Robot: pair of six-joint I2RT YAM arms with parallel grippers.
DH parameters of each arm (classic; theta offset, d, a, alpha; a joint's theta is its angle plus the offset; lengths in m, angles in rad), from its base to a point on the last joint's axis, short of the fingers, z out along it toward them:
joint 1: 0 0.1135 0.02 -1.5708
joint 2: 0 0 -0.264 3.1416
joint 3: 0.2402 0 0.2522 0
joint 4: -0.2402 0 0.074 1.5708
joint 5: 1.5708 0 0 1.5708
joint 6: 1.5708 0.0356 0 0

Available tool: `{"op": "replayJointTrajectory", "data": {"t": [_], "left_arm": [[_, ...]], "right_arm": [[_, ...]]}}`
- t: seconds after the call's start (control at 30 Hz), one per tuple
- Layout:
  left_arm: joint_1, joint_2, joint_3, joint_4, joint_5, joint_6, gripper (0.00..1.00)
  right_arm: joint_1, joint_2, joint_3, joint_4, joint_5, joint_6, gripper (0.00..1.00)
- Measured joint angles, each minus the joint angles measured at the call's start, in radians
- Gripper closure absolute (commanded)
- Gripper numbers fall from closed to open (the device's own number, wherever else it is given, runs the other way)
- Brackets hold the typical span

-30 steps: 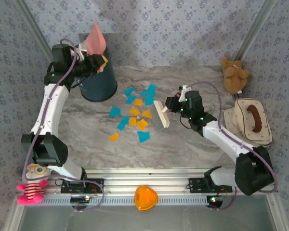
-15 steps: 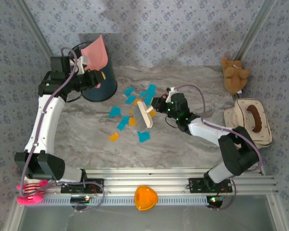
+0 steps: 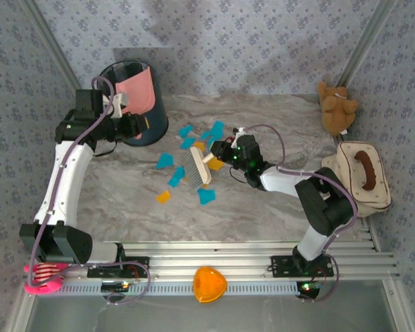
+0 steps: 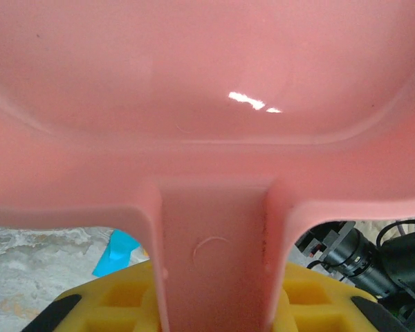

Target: Sweep away the paper scraps from the table

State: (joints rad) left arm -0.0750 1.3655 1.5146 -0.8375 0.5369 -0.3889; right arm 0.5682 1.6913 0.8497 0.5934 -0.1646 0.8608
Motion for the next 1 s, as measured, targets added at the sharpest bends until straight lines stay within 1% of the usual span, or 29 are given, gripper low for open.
{"op": "replayJointTrajectory", "data": {"t": [0.3, 0.63, 1.0], "left_arm": [[0.000, 0.000, 0.000, -0.002, -0.004, 0.004, 1.00], [-0.013, 0.000, 0.000, -0.005, -0.005, 0.007, 1.00], [-0.060, 0.015, 0.000, -0.024, -0.007, 0.043, 1.00]], "right_arm": [[-0.014, 0.026, -0.001, -0.024, 0.011, 0.008, 1.00], [-0.063, 0.019, -0.026, -0.077, 0.023, 0.006, 1.00], [-0.157, -0.130, -0.097, -0.205, 0.076, -0.064, 1.00]]}}
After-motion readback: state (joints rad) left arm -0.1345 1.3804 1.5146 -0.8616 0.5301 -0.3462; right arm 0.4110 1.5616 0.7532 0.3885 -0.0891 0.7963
